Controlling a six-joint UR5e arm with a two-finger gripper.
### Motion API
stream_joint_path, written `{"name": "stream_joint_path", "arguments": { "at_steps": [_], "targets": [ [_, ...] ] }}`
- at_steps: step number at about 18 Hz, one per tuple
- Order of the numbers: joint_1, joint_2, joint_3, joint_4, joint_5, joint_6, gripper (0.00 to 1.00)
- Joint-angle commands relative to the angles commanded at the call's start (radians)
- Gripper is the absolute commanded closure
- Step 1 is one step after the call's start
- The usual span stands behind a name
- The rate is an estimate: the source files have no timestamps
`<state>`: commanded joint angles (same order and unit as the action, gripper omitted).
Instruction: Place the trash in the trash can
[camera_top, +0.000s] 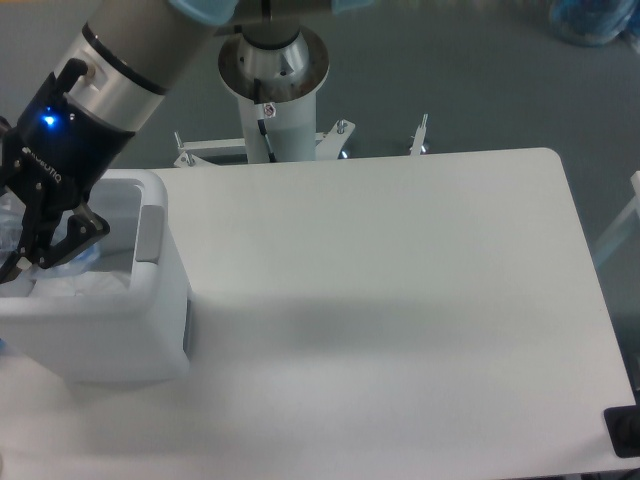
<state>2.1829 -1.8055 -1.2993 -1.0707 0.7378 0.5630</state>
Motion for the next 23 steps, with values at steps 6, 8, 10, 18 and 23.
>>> {"name": "stream_joint_path", "arguments": {
  "at_steps": [6,8,10,18,23],
  "targets": [
    [0.002,0.0,-0.005,0.002,0.006,0.002,0.0],
    [0.012,0.0,-0.002,0.0,0.009,0.002,0.0],
    [0.037,0.0,0.0,0.0,0.034,0.002,0.0],
    [0.231,-0.009,-0.021,-0.002,0.106,0.002,0.0],
    [0.369,-0.011,-0.035,0.0,0.106,0.024,0.0]
  ]
}}
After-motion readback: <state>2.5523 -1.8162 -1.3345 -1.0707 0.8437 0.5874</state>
